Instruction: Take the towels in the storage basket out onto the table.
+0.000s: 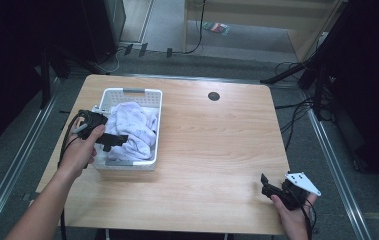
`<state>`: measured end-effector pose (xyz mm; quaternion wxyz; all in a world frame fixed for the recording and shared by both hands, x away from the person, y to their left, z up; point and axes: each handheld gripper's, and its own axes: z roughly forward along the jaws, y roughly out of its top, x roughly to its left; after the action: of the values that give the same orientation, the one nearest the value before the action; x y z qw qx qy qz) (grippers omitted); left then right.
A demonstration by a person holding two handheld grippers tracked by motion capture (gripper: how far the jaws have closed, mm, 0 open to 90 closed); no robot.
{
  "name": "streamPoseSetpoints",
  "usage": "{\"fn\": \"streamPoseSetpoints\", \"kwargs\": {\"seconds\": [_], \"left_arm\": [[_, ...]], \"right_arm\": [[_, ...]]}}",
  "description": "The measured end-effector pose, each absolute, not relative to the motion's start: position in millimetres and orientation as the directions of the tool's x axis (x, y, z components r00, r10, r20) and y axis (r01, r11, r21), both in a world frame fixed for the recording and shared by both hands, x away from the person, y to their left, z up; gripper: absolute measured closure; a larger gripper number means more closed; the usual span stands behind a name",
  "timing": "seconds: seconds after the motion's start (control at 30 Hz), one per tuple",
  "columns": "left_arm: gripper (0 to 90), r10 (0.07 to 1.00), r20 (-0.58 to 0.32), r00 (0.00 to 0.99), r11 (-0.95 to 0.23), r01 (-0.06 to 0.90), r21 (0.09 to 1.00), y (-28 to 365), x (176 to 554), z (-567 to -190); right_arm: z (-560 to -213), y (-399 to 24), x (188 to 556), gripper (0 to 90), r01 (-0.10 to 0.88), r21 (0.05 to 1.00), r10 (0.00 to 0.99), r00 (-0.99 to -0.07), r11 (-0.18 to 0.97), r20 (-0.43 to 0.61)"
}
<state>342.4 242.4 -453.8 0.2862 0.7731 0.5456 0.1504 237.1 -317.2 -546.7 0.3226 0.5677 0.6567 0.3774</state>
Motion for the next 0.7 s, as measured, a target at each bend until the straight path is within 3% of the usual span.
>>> {"fn": "streamPoseSetpoints", "kwargs": {"seconds": [0.7], "left_arm": [[0.0, 0.941, -0.108, 0.322, -0.230, 0.838, 0.494, 220, 391, -471]], "right_arm": [[-547, -318, 237, 7.1, 0.508, 0.859, 0.989, -0.147, 0.065, 0.012]]}}
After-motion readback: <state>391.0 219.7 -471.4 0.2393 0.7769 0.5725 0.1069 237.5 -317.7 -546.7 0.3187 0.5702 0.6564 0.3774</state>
